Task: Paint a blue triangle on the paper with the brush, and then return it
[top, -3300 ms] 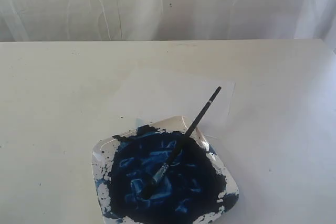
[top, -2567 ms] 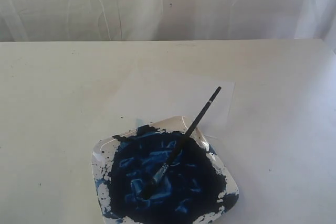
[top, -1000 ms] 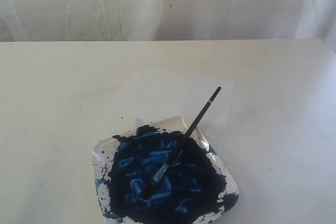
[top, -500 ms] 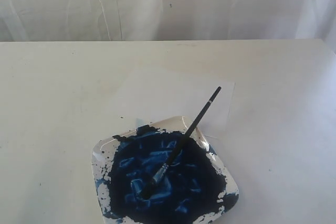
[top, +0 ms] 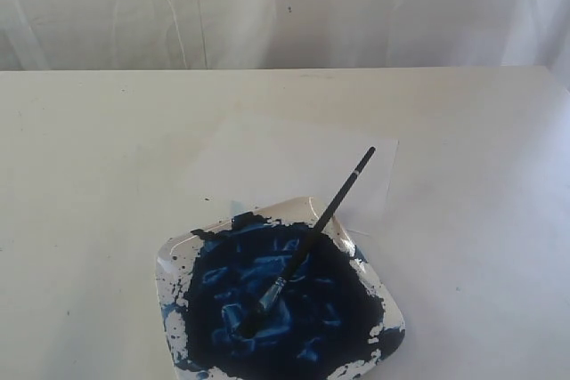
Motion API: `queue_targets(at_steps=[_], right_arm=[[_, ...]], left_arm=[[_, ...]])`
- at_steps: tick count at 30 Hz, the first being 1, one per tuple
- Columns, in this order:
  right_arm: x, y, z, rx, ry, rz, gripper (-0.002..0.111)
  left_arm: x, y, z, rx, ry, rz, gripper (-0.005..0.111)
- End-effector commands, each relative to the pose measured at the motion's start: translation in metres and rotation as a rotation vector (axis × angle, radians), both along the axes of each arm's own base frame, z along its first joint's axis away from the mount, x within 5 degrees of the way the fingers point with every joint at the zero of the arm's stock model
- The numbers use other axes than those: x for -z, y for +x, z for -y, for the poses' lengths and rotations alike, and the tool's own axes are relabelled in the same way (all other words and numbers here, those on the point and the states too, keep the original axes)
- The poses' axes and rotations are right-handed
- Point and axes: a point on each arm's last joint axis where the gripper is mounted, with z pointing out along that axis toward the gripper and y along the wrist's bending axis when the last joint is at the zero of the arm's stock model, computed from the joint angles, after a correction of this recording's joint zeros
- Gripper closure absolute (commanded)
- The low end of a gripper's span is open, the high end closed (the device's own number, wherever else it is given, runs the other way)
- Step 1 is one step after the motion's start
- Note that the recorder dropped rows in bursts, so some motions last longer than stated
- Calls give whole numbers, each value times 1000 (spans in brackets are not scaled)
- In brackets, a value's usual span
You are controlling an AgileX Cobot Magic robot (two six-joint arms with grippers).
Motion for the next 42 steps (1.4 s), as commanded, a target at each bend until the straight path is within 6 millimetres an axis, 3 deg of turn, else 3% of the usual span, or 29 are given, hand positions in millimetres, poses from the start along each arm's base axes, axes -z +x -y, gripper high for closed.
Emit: queue_targets(at_steps=[1,4,10,14,20,26,31,33,35,42], right_arm=[[-3,-1,1,7,5,37,108],[0,0,0,6,-7,6,108],[-23,-6,0,-2,-15,-20,108],[-48,-11,0,7,-109,12,108],[-104,-7,-1,18,-260,0,108],[-131,35,-6,-25,-412,-197,108],[-121,91,-19,-127,-365,-379,108],[-94,133,-34,-232,-354,-544,108],[-72,156,-46,-312,-365,-637,108],[-34,182,-67,-380,-286,-771,108]], left_arm=[[-29,11,2,24,72,-91,107],[-50,25,2,24,71,-118,107],[-72,67,5,56,63,-268,107],[-64,104,11,118,61,-520,107],[-37,151,28,248,145,-828,107],[-19,175,60,496,192,-967,107],[-23,182,84,775,183,-963,107],[-27,185,94,918,160,-962,107],[-25,188,96,934,155,-979,107],[-13,194,97,947,158,-1014,107]])
